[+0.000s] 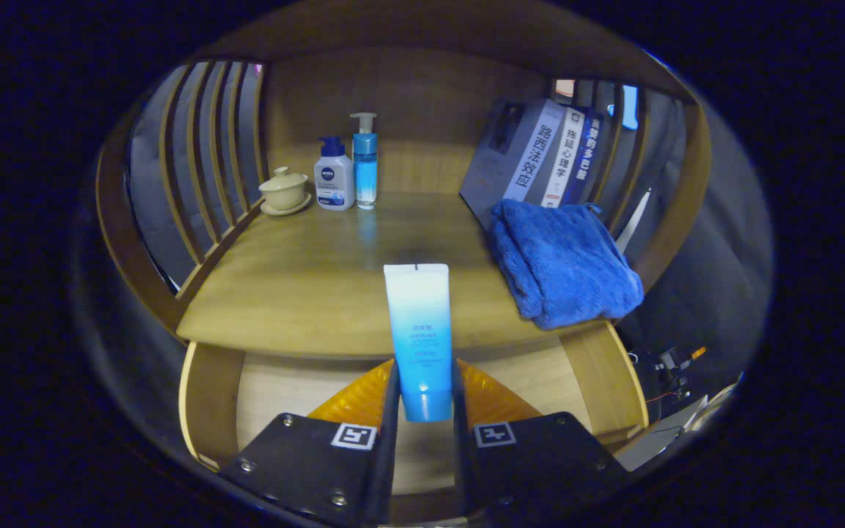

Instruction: Pull open the drawer, take out the items inside it, and place them on the countertop above the cabinet.

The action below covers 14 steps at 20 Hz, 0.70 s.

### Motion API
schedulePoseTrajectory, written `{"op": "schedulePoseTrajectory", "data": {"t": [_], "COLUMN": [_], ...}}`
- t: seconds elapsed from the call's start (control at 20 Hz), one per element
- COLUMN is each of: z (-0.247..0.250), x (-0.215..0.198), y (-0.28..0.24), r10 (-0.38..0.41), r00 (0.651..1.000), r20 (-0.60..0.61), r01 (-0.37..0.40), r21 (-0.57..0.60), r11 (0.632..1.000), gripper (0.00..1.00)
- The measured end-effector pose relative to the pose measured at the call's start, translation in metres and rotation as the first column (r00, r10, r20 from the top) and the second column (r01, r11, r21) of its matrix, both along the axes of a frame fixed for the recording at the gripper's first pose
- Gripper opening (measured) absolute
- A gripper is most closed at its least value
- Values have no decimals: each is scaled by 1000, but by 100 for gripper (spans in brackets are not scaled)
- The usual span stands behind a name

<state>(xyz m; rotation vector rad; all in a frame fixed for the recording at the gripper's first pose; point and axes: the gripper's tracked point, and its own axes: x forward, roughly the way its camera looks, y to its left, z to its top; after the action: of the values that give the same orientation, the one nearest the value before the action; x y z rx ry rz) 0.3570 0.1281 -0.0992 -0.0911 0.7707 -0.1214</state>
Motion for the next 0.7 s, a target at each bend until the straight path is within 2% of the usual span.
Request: {"op": "schedulePoseTrajectory", "data": {"t": [0.15, 0.45, 0.6, 0.7], "z": [-13, -17, -18, -14], "x": [27, 68, 74, 68], "y": [1, -4, -4, -7], "r10": [21, 31, 37, 48], "r00": [1000, 999, 998, 998], "r20": [-18, 29, 41, 50], "r01": [-21, -33, -40, -51], "r21": [19, 65, 73, 46], "r11": [1000, 997, 997, 998], "gripper": [34, 34, 34, 39]}}
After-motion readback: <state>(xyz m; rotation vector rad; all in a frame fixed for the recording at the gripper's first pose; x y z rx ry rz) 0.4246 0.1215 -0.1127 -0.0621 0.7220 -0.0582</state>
